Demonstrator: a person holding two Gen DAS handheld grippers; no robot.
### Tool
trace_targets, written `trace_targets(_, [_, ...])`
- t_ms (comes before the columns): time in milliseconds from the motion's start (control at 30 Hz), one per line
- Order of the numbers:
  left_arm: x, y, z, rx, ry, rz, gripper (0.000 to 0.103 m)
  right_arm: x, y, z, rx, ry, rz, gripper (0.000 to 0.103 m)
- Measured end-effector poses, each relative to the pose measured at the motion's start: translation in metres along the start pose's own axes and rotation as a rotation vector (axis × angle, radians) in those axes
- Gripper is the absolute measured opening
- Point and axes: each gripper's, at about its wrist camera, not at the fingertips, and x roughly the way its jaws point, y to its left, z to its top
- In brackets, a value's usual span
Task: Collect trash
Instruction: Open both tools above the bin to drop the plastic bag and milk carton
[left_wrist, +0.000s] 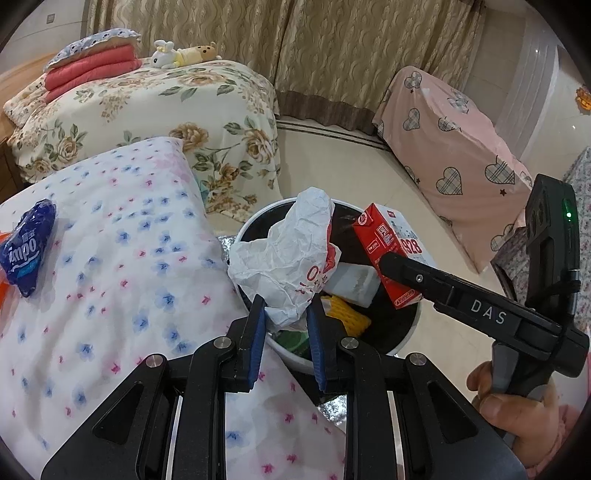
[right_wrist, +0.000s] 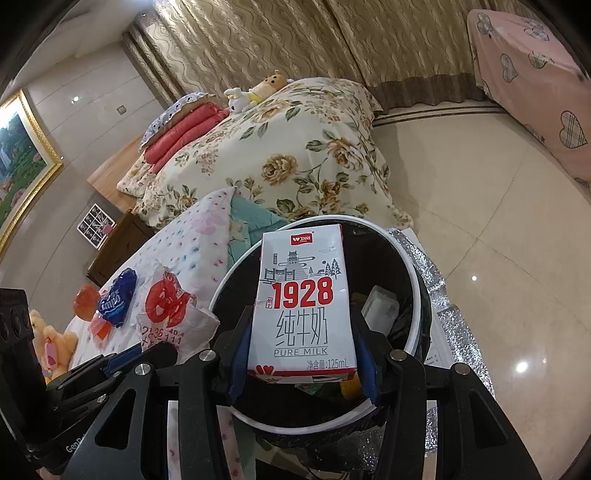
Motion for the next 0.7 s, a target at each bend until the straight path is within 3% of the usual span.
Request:
trace_targets(233, [0.004, -0.001, 0.003, 0.002, 0.002, 0.005, 0.020, 0.007, -0.005, 0.004, 0.017, 0.017, 0.002, 0.049])
trace_targets(367, [0.006, -0.001, 0.005, 0.004, 0.002, 0.008, 0.028, 0.008, -0.008, 0.005, 0.024, 0.018, 0.004, 0.051])
trace_targets(433, [0.004, -0.001, 0.005, 0.000, -0.004, 0.011, 0.044, 0.008, -0.008, 0.006, 0.030, 0.012, 0.006, 0.052])
trace_targets(500, [0.001, 0.002, 0.005, -0.008, -0.017, 0.014, 0.051, 0.006, -0.007, 0.006, 0.032, 0.002, 0.014, 0.054])
trace_targets(633, [-0.003, 0.008, 0.001, -0.026, -0.017, 0.015, 0.053, 0.003, -0.006, 0.005, 0.036, -0.010, 0.017, 0.068])
trace_targets(700, [-0.007, 0.011, -0.003, -0.037, -0.020, 0.016, 0.054, 0.000, -0.004, 0.004, 0.037, -0.015, 0.019, 0.068])
